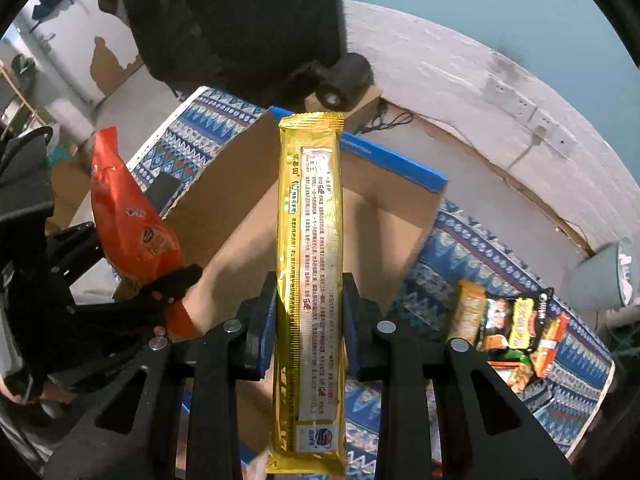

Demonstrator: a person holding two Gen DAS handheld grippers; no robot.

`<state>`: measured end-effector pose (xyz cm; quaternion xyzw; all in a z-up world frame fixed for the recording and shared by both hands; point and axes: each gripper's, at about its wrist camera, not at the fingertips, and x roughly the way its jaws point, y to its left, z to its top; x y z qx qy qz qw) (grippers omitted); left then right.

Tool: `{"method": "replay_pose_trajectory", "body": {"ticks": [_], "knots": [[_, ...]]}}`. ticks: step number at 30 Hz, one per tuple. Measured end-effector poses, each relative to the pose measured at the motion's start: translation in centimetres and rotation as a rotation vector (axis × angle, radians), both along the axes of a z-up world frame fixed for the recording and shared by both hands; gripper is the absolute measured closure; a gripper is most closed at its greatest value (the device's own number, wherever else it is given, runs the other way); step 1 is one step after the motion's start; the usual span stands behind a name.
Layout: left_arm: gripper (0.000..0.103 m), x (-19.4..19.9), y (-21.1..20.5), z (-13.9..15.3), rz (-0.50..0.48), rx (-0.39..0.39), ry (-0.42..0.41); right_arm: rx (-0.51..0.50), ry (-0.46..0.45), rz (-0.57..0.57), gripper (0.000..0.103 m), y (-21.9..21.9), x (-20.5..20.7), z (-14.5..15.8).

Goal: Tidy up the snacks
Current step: 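Release the red bag and yellow bar into the box from both tools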

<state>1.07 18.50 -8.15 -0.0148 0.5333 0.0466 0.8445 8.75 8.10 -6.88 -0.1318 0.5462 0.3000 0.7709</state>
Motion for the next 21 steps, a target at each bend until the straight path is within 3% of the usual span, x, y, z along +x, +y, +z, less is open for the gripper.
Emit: {"method": "replay_pose_trajectory", "body": {"ticks": [6,11,17,21], "knots": [[0.049,0.1,-0.3,-0.5,-0.013,0.018,0.016,0.015,0.024,0.011,0.073,1.2,0.3,-0.8],[0.031,0.1,-0.2,-0.6,0.003,0.045,0.025,0.024,0.007,0.000,0.068,0.7,0.7,-0.3],[0.025,0.0,-0.2,-0.2,0.024,0.070,0.021,0.012,-0.014,-0.007,0.064,-0.5,0.5,0.3],[0.022,0.0,-0.7,0.2,0.019,0.086,0.012,0.002,-0.036,-0.013,0.055,-1.7,0.2,0.7]]}}
